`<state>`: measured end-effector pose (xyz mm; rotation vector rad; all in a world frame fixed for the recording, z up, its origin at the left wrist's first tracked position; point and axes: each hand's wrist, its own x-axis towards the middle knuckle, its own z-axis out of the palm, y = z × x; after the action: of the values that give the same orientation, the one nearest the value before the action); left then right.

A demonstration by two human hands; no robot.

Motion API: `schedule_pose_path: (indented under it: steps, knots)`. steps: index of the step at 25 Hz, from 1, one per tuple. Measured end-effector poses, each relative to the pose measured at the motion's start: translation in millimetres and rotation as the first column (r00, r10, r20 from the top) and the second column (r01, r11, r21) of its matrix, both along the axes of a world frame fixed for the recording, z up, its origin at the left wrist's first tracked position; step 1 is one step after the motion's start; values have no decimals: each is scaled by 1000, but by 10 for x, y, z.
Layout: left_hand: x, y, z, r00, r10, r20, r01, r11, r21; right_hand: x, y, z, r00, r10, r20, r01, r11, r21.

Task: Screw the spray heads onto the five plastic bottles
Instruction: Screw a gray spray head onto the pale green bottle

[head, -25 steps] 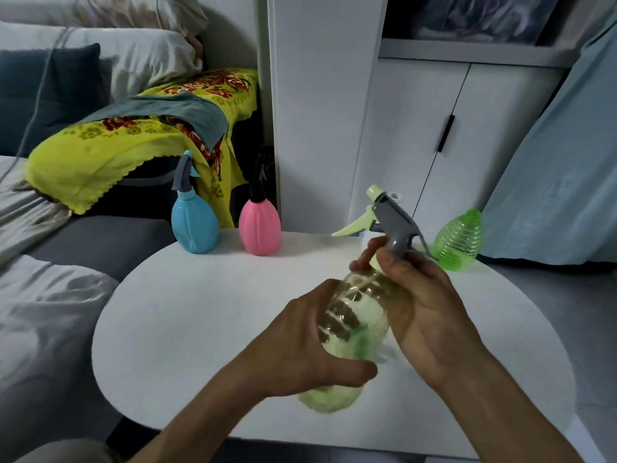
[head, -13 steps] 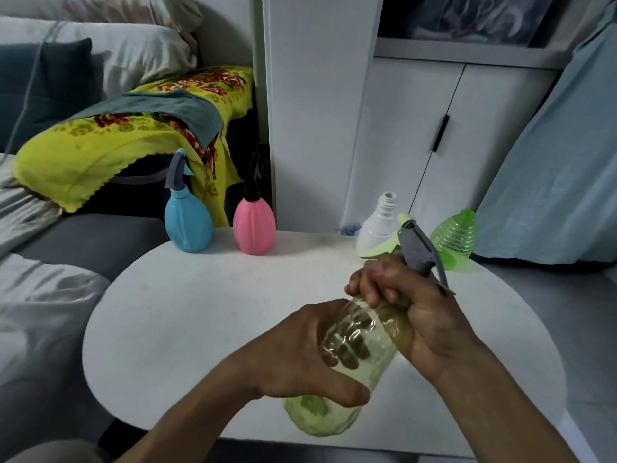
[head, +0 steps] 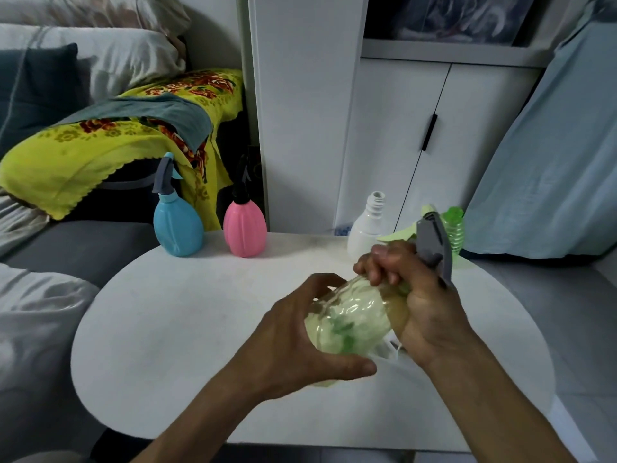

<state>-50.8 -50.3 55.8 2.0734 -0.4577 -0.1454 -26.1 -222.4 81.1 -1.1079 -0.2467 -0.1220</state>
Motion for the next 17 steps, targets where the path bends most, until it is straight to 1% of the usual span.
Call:
schedule_pose_path:
  steps: [2, 3, 6, 8, 11, 15, 17]
  knots:
    - [36, 15, -1, 990, -106, -95, 101, 993, -59, 23, -49, 24, 996, 91, -18, -91, 995, 35]
    - [32, 6, -3, 984, -139, -114, 132, 989, -73, 27, -49, 28, 994, 98, -42, -97, 995, 35]
    - [0, -52, -40, 997, -64, -39, 62, 997, -54, 38, 2, 13, 992, -43, -119, 47, 998, 31]
    - [-22, -87, -68, 1000, -29, -4, 29, 998, -54, 40, 26, 20, 985, -114, -131, 119, 992, 32]
    - [-35, -92, -86, 1000, -13, 14, 14, 998, -62, 27, 37, 62, 983, -137, -120, 138, 990, -2]
    - [-58, -113, -126, 999, 16, 30, -14, 997, -70, 19, 42, 55, 974, -154, -166, 148, 988, -46]
    - [-53, -128, -141, 999, 31, 44, -28, 997, -65, 27, 34, 56, 976, -153, -155, 144, 987, -70]
